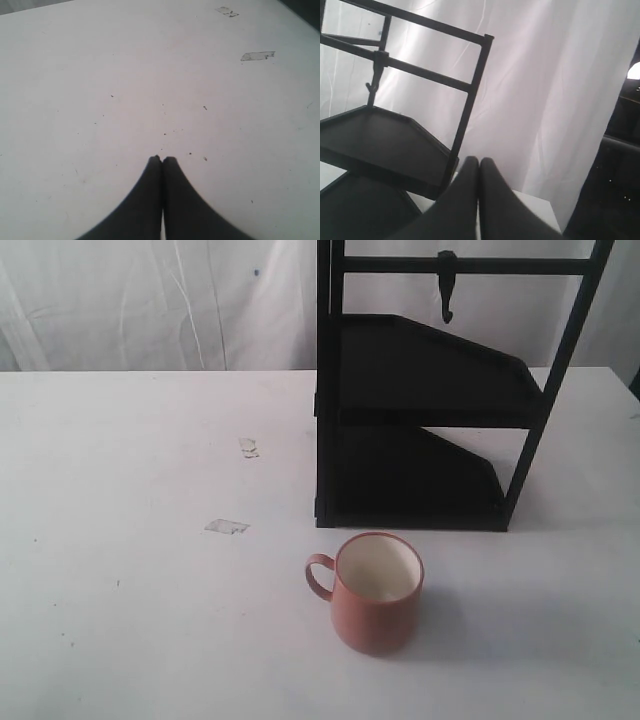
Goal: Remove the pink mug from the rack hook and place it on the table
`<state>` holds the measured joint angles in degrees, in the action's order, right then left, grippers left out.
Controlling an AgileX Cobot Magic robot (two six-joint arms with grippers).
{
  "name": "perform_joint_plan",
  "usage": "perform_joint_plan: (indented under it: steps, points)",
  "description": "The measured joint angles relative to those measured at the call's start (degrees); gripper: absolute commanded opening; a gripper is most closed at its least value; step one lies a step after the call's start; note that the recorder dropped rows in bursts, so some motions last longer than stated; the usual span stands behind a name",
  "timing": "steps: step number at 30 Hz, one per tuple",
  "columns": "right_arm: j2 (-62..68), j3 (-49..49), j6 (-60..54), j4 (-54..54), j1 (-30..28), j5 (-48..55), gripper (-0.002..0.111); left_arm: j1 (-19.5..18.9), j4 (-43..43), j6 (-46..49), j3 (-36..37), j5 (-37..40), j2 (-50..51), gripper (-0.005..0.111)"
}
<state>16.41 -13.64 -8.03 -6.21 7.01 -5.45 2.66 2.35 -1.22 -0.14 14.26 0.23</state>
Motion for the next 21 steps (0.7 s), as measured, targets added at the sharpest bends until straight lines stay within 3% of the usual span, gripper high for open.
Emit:
perform_joint_plan:
  steps: [6, 14, 21]
  points:
    - [-0.3, 0.3, 0.0, 0.0, 1.0, 0.0, 0.000, 0.0, 0.0, 0.0, 0.0, 0.0, 0.0, 0.001]
    - [-14.9, 8.0, 0.0, 0.0, 1.0, -0.7, 0.000, 0.0, 0.0, 0.0, 0.0, 0.0, 0.0, 0.001]
    - [-16.1, 13.2, 0.0, -0.1, 0.6, 1.0, 0.000, 0.0, 0.0, 0.0, 0.0, 0.0, 0.0, 0.001]
